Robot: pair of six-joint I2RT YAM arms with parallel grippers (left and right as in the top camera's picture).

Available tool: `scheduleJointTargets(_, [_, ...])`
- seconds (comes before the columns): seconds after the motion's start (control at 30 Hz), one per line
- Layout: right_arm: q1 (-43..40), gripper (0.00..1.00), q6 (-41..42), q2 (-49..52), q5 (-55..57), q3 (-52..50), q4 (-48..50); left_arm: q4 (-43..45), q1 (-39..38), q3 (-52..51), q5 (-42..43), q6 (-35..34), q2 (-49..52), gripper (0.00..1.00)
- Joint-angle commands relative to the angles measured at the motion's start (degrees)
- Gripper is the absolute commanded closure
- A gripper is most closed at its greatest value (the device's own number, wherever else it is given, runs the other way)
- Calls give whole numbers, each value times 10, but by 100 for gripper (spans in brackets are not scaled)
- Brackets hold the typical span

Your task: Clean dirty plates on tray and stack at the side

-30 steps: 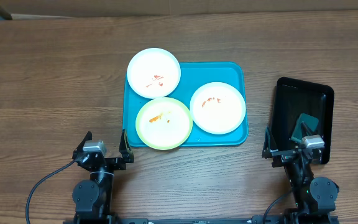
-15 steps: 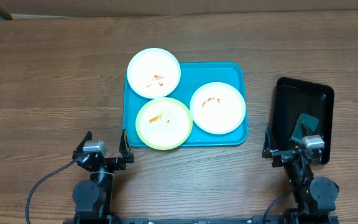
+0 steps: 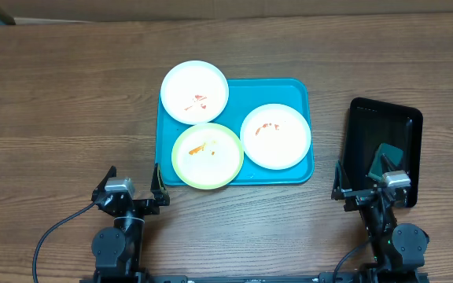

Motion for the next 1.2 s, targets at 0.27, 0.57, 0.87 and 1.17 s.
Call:
scheduleJointTargets(0.27, [3, 0, -4, -6, 5, -6, 2, 1, 3, -2, 5, -3, -3, 0])
scheduleJointTargets(0.57, [3, 0, -4, -6, 5, -6, 2, 2, 3, -2, 1, -3, -3, 0])
scheduleJointTargets(0.87, [3, 0, -4, -6, 5, -6, 2, 1, 3, -2, 19, -9, -3, 0])
scheduleJointTargets(1.17, [3, 0, 57, -6, 5, -6, 2, 1, 3, 4, 29, -21, -3, 0])
